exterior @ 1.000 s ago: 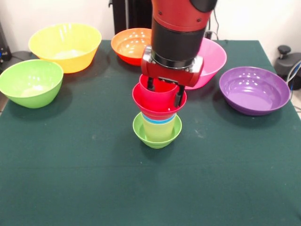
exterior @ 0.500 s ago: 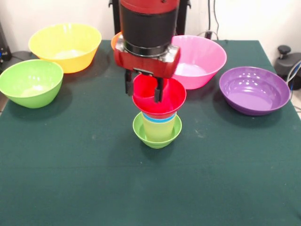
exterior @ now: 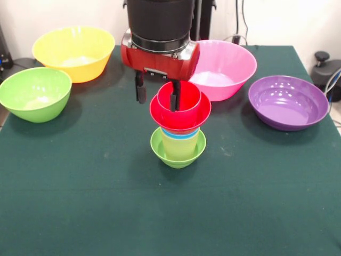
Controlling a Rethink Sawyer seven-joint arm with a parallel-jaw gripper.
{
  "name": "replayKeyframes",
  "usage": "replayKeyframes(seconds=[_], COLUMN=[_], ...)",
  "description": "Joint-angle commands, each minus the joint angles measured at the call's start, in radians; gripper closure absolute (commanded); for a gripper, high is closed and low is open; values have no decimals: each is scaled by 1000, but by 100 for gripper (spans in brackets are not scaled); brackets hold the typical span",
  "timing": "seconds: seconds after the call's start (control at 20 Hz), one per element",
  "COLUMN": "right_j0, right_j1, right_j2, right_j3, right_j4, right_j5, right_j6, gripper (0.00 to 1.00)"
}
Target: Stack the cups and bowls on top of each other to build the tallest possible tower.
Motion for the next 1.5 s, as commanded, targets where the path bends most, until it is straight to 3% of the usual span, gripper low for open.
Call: replayKeyframes(seconds=[0.05, 0.35, 0.75, 1.05, 1.5], right_j0=[-8, -13, -7, 6, 13], right_j1=[15, -8, -57, -65, 7], right_j2=[144, 168, 175, 167, 179], right_j3=[100, 117, 75, -21, -225], right_j4=[-28, -17, -5, -13, -22], right_j5=[-19, -5, 105, 231, 384], right_j6=[-88, -74, -45, -14, 11], gripper=[0, 0, 0, 0, 0])
